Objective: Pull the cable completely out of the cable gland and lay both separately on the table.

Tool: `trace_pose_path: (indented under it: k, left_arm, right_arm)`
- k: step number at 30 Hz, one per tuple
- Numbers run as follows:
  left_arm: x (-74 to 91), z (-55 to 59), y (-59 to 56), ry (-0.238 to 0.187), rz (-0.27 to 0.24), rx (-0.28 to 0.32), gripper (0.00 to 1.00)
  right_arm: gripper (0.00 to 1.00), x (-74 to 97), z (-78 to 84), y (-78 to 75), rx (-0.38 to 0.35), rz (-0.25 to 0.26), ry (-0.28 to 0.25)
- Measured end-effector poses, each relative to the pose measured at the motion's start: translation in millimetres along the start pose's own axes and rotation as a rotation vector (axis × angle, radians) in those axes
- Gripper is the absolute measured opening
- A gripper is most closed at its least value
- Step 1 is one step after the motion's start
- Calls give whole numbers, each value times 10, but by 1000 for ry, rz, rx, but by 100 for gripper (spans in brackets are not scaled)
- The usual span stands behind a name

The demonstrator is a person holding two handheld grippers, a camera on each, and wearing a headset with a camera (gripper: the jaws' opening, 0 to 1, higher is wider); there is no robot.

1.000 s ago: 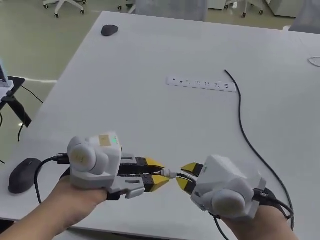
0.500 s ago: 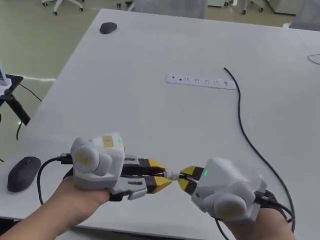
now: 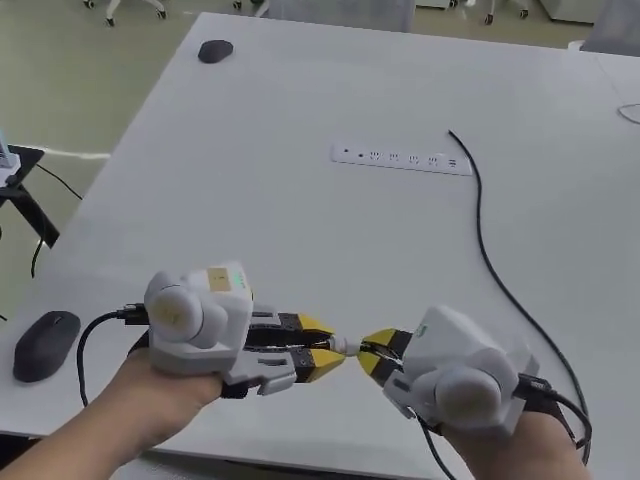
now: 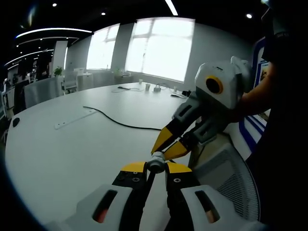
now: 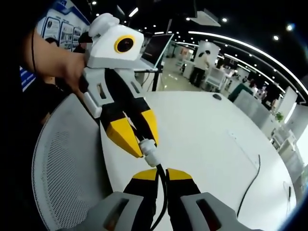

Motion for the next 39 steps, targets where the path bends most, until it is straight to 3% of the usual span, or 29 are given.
trace_pose_path:
  k: [8, 12, 15, 39]
  left_arm:
    - [21, -26, 39, -3, -11, -23, 15]
    - [39, -52, 65, -11, -17, -23, 15]
    - [52, -64, 86, -16, -20, -22, 15]
    - [121, -114, 128, -42, -29, -19, 15]
  right_arm:
    - [0, -13, 60, -74, -66, 19, 2]
    - [1, -9, 125, -137, -257, 32, -10]
    - [1, -10, 185, -180, -261, 41, -1]
    - [0, -55, 779, -355, -743, 114, 35]
Point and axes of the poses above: the centre of the closed fingertips' face, and the gripper's own axes: x roughly backward along the fingers, y roughly to its left, z roughly out of its underside, the point moved 3 cm from there along x, roughly backward along the fingers, and after that the axes turned 4 degrees about -y, right-handed, at the moved point
